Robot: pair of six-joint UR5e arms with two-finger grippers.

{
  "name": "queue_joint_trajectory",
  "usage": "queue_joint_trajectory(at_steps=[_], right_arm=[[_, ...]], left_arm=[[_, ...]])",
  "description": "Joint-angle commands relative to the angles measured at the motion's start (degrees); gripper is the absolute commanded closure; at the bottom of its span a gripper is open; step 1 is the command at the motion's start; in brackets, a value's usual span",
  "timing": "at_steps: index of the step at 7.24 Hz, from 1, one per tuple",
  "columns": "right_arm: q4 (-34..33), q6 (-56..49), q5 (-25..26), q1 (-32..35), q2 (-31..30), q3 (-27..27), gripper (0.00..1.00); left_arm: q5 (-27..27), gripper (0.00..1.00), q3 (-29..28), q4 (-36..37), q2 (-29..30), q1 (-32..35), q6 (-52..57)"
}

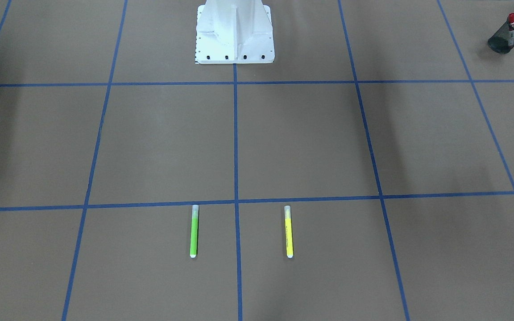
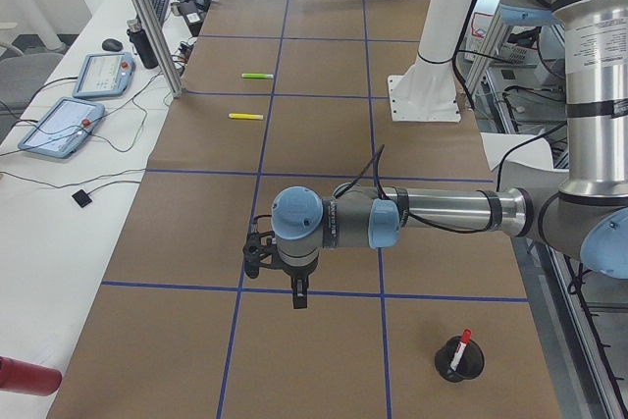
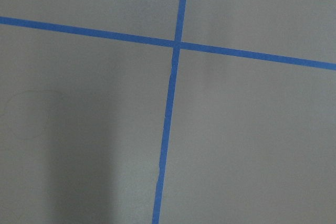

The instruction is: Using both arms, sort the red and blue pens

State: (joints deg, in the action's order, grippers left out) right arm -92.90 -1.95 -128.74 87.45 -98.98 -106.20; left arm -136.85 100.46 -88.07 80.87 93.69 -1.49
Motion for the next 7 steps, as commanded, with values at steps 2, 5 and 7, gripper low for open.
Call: queue_joint_trajectory(at_steps=[2,5,7], right_arm=[[0.1,0.0,0.0,0.0,0.1,-0.1,0.00],[0.5,0.0,-0.1,0.0,0.1,-0.1,0.00],[0.7,0.1,-0.1,0.0,0.1,-0.1,0.00]], left_arm=[[0.0,0.00,0.1,-0.1,0.1,0.0,0.0],[0.0,0.00,0.2,0.0,0.1,0.0,0.0],[0.0,0.00,0.1,0.0,0.1,0.0,0.0]])
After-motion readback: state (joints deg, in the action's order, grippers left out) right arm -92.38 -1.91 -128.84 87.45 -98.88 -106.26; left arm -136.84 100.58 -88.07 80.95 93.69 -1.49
